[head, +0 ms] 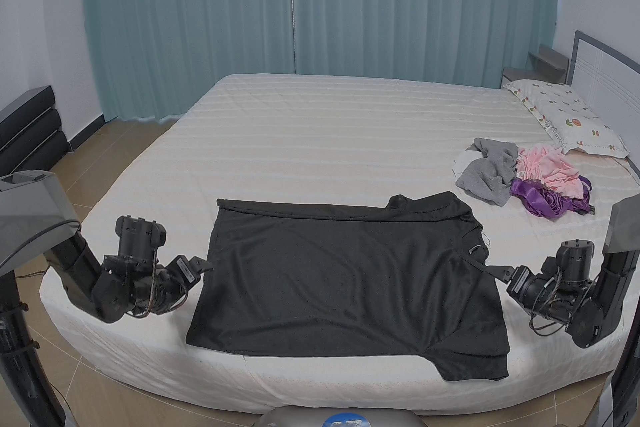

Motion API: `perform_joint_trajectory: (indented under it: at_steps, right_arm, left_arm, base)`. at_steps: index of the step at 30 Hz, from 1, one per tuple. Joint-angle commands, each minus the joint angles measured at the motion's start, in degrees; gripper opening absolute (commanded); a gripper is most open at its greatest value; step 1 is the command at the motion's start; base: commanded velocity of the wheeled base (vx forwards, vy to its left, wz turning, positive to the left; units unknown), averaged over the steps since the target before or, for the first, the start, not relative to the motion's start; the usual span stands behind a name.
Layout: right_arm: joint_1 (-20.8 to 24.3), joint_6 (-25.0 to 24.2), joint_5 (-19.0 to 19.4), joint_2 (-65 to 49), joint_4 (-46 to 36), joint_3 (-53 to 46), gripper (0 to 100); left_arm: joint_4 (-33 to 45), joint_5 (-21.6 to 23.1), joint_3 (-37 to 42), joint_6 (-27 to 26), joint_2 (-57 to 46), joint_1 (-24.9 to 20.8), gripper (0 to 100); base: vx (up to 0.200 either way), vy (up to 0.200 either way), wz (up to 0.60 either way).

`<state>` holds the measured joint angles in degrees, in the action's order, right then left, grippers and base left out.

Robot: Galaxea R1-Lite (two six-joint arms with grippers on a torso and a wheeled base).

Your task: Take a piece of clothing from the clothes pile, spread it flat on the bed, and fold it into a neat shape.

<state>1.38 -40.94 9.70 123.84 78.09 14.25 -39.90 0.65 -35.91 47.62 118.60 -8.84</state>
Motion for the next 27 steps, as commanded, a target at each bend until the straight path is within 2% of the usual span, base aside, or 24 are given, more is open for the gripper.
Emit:
perform_joint_trajectory:
  at_steps: [1, 6, 9, 12, 24, 27]
  right_arm:
    - [0.29, -0.37, 2.51, -2.82, 5.75, -10.47, 100]
    - [0.29, -1.34, 4.36, -2.73, 7.95, -13.46, 100]
    - [0.20, -1.43, 5.24, -2.91, 8.04, -13.99, 100]
    - [0.20, -1.60, 5.24, -2.64, 7.95, -14.25, 100]
    - [0.29, -3.27, 5.15, -2.20, 7.86, -14.25, 100]
    - [0.29, -3.54, 5.15, -2.03, 7.86, -14.25, 100]
  left_arm:
    - [-4.22, 0.50, 10.43, 1.78, -6.54, -3.03, 100]
    - [-5.54, 1.55, 12.71, 2.39, -6.01, -3.73, 100]
    - [-5.63, 2.61, 12.89, 4.85, -5.93, -4.26, 100]
    - [-5.98, 2.96, 13.50, 5.12, -5.93, -4.35, 100]
    - [-9.85, 4.10, 15.35, 6.70, -5.93, -4.61, 100]
    - [-9.85, 4.10, 15.43, 7.05, -6.01, -5.49, 100]
  base:
    - [0.000, 0.000, 0.00]
    - [0.000, 0.000, 0.00]
    - [-0.200, 0.000, 0.00]
    - [-0.200, 0.000, 0.00]
    - [0.000, 0.000, 0.00]
    - [0.000, -0.200, 0.00]
